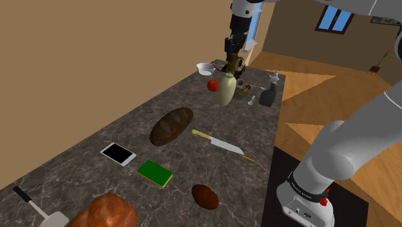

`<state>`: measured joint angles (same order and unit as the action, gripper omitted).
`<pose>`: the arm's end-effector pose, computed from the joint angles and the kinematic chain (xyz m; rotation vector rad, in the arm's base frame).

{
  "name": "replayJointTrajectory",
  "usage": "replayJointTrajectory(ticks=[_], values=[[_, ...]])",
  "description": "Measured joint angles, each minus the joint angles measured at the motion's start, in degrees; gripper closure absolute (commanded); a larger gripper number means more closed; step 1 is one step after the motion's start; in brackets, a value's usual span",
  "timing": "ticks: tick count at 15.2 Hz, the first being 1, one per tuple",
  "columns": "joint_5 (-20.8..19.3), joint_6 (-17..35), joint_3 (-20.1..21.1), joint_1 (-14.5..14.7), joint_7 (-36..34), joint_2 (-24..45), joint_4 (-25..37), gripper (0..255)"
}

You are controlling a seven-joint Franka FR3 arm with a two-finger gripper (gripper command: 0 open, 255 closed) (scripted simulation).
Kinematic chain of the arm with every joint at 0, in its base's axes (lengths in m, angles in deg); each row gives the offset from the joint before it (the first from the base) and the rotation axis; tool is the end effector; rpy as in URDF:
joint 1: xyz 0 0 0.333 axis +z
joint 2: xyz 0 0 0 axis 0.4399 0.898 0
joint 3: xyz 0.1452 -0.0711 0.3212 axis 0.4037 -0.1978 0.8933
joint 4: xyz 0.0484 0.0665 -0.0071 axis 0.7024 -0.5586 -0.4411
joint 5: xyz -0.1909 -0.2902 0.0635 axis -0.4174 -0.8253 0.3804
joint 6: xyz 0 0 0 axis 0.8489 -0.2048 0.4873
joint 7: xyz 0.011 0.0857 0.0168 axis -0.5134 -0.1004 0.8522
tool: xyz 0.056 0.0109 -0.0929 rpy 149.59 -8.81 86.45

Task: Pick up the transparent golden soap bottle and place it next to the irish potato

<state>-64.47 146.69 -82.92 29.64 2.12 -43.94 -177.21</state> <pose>0.4133 -0.0169 0.6862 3.0759 0.1680 0.1441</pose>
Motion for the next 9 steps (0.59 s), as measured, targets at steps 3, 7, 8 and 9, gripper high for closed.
replayJointTrajectory(ticks=[3,7,8,9], values=[[0.10,-2.61,1.61,0.66,-2.09,-4.74,-2.24,255],[0.82,-6.14,4.35,1.73,-5.52,-10.94,-5.15,255],[1.08,-6.87,5.05,2.00,-6.39,-12.00,-5.54,255],[1.37,-7.42,5.76,2.27,-7.27,-13.46,-6.51,255]])
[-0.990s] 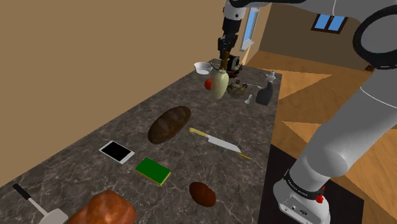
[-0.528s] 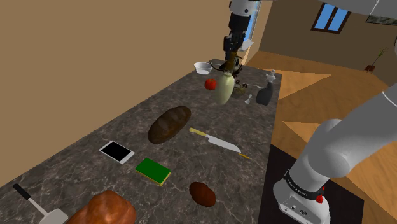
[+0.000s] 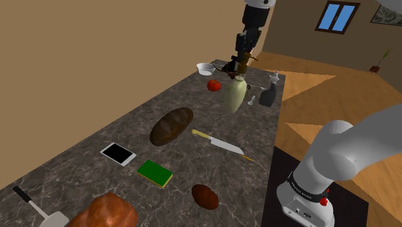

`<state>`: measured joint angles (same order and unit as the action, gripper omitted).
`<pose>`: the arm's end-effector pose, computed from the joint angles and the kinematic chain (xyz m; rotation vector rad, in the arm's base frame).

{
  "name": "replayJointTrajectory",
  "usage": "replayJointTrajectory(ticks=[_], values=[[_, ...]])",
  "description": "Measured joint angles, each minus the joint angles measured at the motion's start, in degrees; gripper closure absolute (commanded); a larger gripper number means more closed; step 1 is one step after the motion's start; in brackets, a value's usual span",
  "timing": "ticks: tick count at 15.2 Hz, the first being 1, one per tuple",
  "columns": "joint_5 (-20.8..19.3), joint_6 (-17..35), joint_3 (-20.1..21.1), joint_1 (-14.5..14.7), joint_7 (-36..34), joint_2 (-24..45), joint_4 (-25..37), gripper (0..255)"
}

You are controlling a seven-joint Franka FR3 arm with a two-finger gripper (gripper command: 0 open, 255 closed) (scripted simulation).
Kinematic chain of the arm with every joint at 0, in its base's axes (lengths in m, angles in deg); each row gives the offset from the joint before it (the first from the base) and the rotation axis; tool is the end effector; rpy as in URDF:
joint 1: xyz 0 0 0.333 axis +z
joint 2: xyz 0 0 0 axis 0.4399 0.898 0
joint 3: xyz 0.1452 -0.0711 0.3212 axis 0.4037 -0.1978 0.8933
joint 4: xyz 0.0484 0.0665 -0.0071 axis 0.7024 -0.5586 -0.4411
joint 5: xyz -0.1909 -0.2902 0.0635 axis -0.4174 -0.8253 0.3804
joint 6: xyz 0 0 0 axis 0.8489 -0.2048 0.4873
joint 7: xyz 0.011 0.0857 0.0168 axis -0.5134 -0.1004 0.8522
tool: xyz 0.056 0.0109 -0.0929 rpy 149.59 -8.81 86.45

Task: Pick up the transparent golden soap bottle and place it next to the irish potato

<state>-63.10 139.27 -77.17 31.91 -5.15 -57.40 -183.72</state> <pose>0.3121 0.0402 0.7101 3.0758 0.1685 0.1439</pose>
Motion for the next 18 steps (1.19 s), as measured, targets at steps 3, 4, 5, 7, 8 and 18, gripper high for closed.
replayJointTrajectory(ticks=[3,4,5,7,8,18], values=[[1.15,-3.20,2.32,0.87,-2.79,-3.72,-0.63,255],[1.51,-4.12,2.95,1.10,-3.55,-4.73,-0.74,255],[2.04,-5.08,3.93,1.42,-4.71,-5.52,-0.60,255],[3.01,-7.31,5.46,1.95,-6.57,-7.19,-0.10,255],[3.47,-8.01,6.07,2.22,-7.34,-8.54,-0.75,255],[9.98,-18.52,14.67,4.48,-18.09,-14.76,4.04,255]])
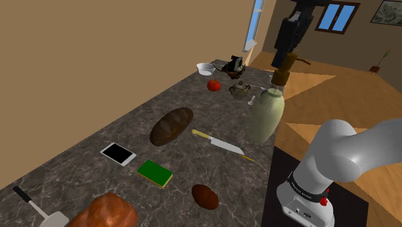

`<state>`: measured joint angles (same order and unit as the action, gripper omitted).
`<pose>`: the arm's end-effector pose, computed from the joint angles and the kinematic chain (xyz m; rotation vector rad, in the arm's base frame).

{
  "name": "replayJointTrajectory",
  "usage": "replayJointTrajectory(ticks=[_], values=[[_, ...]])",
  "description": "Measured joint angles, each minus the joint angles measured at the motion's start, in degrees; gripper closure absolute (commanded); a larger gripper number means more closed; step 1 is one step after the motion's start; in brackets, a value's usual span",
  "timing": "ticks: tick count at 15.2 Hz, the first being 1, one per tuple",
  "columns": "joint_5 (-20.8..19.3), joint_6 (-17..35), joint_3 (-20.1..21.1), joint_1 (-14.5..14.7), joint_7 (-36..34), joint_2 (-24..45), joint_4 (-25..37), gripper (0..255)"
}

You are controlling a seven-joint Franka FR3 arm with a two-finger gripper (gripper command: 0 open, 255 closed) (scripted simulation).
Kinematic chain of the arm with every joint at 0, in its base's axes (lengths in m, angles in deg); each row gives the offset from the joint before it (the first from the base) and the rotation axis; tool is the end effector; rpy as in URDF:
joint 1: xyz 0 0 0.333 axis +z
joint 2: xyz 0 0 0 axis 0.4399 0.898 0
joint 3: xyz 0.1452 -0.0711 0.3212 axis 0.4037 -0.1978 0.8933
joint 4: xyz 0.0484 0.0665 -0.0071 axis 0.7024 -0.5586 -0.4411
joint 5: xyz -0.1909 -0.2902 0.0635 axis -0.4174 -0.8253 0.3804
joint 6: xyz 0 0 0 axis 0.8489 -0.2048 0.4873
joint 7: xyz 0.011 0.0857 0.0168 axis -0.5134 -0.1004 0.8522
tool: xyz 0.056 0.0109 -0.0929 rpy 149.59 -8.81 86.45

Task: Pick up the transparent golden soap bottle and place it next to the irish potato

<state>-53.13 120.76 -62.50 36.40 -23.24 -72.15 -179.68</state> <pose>0.1279 0.1632 0.7548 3.0756 0.1679 0.1452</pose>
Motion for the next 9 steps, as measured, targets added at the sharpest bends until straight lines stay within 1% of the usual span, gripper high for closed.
replayJointTrajectory(ticks=[4,6,9], values=[[3.02,-4.06,3.70,0.33,-4.78,-0.70,3.92,255],[4.83,-6.57,5.90,0.32,-7.75,-0.59,7.04,255],[6.20,-6.01,7.27,0.56,-9.25,-1.93,5.43,255]])
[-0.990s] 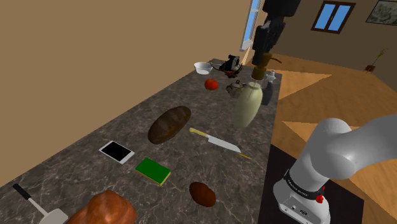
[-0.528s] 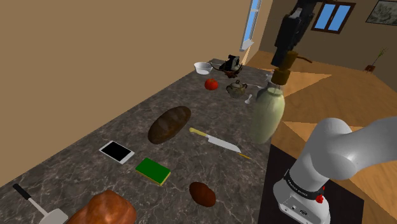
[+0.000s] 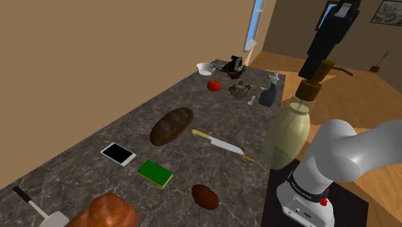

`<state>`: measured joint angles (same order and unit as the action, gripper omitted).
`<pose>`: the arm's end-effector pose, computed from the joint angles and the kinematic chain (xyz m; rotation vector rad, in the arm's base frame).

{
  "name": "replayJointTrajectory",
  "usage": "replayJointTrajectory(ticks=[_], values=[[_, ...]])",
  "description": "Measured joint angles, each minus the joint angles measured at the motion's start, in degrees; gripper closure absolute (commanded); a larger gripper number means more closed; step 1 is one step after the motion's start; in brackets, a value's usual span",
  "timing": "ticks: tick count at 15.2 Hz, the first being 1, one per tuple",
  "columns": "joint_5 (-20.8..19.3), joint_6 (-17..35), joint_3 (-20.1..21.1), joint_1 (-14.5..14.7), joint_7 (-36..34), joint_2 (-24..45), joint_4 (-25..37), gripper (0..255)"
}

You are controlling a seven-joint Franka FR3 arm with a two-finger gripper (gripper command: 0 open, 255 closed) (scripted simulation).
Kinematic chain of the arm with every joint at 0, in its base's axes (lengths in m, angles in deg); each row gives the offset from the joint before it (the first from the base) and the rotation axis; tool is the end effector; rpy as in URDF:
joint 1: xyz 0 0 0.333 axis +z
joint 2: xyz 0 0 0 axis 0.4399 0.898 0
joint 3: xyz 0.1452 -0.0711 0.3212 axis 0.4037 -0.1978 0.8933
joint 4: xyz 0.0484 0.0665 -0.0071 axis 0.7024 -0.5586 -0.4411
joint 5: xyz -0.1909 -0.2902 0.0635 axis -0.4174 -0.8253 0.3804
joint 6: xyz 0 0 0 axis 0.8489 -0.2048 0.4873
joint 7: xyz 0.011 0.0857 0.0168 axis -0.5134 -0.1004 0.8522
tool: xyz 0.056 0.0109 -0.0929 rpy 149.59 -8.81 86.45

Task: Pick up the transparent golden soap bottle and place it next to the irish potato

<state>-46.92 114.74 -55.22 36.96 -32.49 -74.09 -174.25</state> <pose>0.0566 0.2172 0.7651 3.0753 0.1681 0.1443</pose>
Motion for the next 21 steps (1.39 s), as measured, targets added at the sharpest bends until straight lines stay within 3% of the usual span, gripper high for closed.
replayJointTrajectory(ticks=[21], values=[[3.58,12.20,1.99,3.01,0.90,-11.25,-23.31,255]])
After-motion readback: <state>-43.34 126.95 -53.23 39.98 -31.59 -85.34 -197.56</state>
